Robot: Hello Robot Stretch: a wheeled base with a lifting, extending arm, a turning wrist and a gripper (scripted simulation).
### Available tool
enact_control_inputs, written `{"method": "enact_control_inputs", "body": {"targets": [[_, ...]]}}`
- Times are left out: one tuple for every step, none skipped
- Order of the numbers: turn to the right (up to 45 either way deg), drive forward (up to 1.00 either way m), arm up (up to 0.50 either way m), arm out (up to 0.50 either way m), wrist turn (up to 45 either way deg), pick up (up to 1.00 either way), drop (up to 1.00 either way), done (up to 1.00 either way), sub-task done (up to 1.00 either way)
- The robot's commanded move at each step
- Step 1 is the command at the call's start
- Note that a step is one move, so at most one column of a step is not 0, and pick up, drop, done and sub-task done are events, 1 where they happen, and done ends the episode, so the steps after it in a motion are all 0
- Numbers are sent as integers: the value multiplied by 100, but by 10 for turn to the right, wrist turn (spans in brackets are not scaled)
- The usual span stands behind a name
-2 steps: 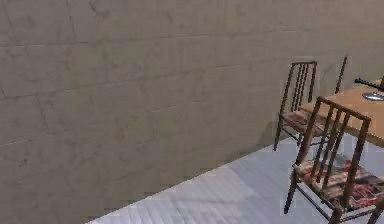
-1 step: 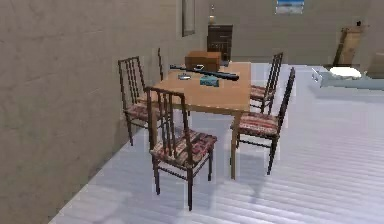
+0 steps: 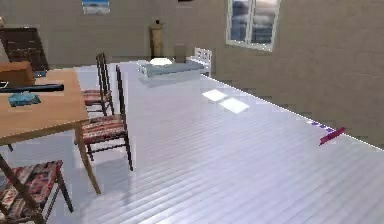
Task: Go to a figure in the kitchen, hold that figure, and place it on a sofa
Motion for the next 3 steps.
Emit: {"method": "enact_control_inputs", "body": {"targets": [[450, 0, 0, 0, 0, 0, 0, 0, 0], [270, 0, 0, 0, 0, 0, 0, 0, 0], [0, 30, 0, 0, 0, 0, 0, 0, 0]]}}
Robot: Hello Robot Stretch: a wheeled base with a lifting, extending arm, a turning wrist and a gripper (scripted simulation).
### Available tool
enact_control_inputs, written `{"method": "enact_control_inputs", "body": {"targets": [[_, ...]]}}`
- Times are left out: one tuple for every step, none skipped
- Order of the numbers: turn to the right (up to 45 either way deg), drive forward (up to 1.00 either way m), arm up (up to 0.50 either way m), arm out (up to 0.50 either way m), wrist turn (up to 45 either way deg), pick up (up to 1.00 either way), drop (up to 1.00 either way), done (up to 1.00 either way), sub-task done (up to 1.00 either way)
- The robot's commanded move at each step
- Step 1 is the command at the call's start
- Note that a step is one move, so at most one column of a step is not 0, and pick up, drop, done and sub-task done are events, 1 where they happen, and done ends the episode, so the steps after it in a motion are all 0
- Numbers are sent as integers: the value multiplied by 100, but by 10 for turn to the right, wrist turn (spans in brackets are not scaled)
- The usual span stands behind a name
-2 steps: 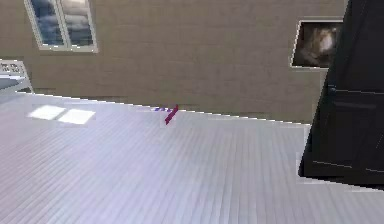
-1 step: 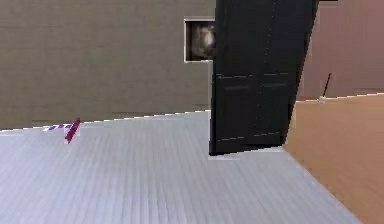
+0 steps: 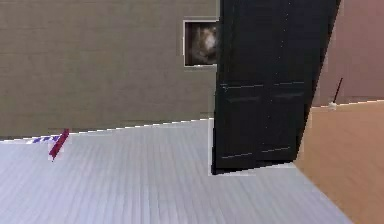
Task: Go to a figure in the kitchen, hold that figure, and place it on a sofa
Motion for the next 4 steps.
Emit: {"method": "enact_control_inputs", "body": {"targets": [[300, 0, 0, 0, 0, 0, 0, 0, 0], [0, 50, 0, 0, 0, 0, 0, 0, 0], [450, 0, 0, 0, 0, 0, 0, 0, 0], [0, 100, 0, 0, 0, 0, 0, 0, 0]]}}
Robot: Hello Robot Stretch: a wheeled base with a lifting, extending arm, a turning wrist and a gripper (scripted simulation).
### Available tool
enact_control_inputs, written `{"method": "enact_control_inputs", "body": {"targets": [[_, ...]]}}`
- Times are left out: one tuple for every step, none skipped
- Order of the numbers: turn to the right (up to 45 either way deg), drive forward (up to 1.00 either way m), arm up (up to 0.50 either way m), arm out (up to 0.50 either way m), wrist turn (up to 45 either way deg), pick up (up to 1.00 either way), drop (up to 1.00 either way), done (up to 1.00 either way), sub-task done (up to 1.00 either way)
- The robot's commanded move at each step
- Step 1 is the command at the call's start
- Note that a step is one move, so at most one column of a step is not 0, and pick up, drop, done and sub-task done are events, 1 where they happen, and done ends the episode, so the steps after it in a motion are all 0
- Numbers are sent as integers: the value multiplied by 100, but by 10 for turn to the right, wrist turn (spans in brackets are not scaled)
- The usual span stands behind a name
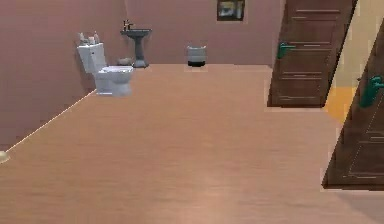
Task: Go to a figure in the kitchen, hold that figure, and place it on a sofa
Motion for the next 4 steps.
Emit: {"method": "enact_control_inputs", "body": {"targets": [[60, 0, 0, 0, 0, 0, 0, 0, 0], [0, 50, 0, 0, 0, 0, 0, 0, 0], [240, 0, 0, 0, 0, 0, 0, 0, 0], [0, 100, 0, 0, 0, 0, 0, 0, 0]]}}
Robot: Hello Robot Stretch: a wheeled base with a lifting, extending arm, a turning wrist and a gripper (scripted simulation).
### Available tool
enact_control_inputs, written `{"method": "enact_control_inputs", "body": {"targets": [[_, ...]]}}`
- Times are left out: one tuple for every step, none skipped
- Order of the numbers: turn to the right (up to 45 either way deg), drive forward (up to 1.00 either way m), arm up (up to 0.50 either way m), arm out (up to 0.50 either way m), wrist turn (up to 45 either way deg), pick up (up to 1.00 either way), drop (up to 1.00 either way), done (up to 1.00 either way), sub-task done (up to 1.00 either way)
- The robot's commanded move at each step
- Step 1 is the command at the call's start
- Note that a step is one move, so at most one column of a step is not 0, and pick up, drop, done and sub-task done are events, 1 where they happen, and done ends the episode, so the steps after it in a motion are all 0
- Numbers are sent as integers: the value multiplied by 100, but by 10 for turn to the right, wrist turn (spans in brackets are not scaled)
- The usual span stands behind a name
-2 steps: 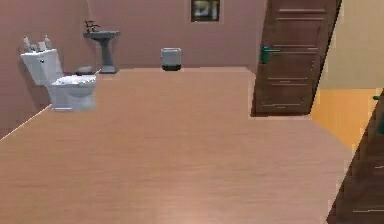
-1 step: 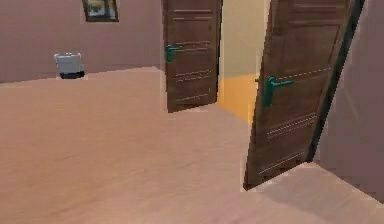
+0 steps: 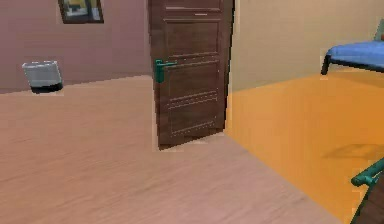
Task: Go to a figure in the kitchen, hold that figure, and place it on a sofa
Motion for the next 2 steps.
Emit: {"method": "enact_control_inputs", "body": {"targets": [[0, 100, 0, 0, 0, 0, 0, 0, 0], [-150, 0, 0, 0, 0, 0, 0, 0, 0]]}}
